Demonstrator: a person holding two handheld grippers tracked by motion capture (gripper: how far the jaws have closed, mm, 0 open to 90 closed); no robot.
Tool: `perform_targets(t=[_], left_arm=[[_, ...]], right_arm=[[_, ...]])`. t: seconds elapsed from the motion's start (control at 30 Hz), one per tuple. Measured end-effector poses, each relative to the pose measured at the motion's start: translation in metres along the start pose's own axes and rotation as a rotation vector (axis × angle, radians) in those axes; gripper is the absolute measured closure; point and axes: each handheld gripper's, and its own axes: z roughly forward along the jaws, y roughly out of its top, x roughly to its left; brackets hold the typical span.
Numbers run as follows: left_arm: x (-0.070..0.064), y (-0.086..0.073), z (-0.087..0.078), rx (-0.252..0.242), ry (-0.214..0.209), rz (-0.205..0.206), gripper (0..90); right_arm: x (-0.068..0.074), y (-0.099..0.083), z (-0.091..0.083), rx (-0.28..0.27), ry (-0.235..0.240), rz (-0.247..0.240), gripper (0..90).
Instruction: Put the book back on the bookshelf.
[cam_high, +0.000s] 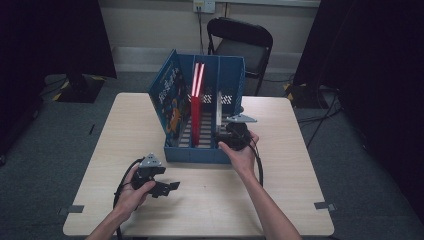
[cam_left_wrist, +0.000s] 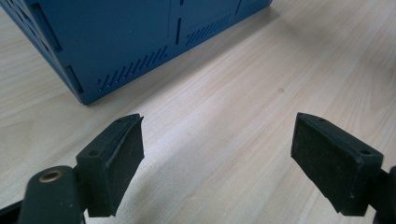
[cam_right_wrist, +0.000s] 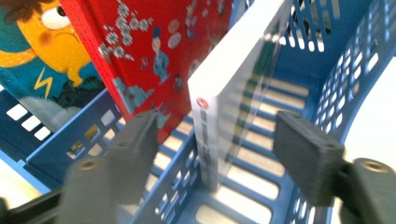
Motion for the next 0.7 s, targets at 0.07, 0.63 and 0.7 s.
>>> perform_targets(t=[0.07, 0.63, 0.7], left_arm=[[0.000, 0.000, 0.000, 0.000, 0.006, 0.001, 16.8], [0.003, -0.001, -0.002, -0.007, 0.018, -0.001, 16.8], [0.003, -0.001, -0.003, -0.012, 0.022, -0.004, 16.8]], right_arm=[[-0.002, -0.002, -0.004, -0.013, 0.012, 0.011, 28.9], [-0.018, -0.009, -0.047, -0.043, 0.051, -0.018, 20.8], [-0.022, -0.013, -0.054, -0.039, 0.047, -0.022, 20.2]])
